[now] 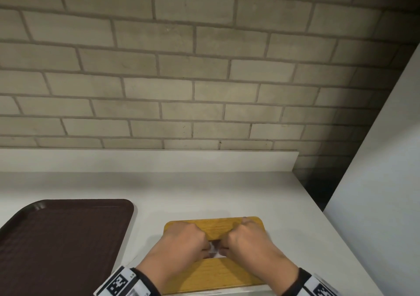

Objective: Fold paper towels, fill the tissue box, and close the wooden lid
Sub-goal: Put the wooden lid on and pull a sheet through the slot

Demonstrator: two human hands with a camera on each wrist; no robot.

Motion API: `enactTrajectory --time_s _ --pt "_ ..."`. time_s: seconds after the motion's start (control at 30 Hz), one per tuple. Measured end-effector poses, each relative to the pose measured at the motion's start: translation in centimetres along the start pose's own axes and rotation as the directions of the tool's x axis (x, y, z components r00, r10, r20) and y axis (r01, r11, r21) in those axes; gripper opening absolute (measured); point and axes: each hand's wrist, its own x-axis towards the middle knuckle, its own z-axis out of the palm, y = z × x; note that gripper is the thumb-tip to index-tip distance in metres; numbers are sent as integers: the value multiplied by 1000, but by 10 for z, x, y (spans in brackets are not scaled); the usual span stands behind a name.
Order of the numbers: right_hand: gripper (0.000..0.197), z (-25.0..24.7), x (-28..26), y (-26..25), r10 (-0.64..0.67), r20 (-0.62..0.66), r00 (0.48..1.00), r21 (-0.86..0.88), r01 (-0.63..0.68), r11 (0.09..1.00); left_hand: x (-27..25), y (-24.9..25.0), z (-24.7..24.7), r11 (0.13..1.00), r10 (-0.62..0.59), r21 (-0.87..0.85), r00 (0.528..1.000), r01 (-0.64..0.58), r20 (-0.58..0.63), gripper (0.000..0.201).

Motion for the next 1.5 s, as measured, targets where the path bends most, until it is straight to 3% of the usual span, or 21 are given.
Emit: enactTrajectory --time_s 0.23,0.47,0.67,0.77,0.8,0.9,1.03,1.13,1.27,1.5 --pt "39 0 4 -2 -23 51 998 -94 28 995 5 4 -4 995 63 80 998 -64 18 40" --pt "35 -8 6 -3 -6 182 983 -50 16 999 6 -6 8 982 186 52 970 -180 -155 57" --pt "37 -17 5 -1 -79 237 968 23 76 997 7 -11 5 991 106 95 992 -99 -69 49" --pt "27 -23 4 1 -130 237 963 66 118 991 4 -10 7 993 102 77 983 -91 -155 37" --pt "22 -26 3 1 -156 197 968 118 135 984 6 -10 14 991 130 35 973 -126 -193 38" --pt "24 -22 -2 6 -124 62 990 228 107 968 10 -10 20 987 114 -97 983 -129 -145 43" --pt "27 -20 -9 6 -59 43 997 361 39 932 6 -9 22 976 99 -172 973 -136 -207 39" --pt "25 -17 -11 6 -16 48 999 395 -4 919 8 -11 34 967 98 -200 954 -159 -284 46" --pt "25 -8 -13 6 30 22 999 487 -37 873 5 -12 38 956 91 -232 932 -181 -350 35" --pt "44 5 -20 5 106 -126 986 568 -16 823 -4 -8 43 963 46 -212 878 -165 -476 15"
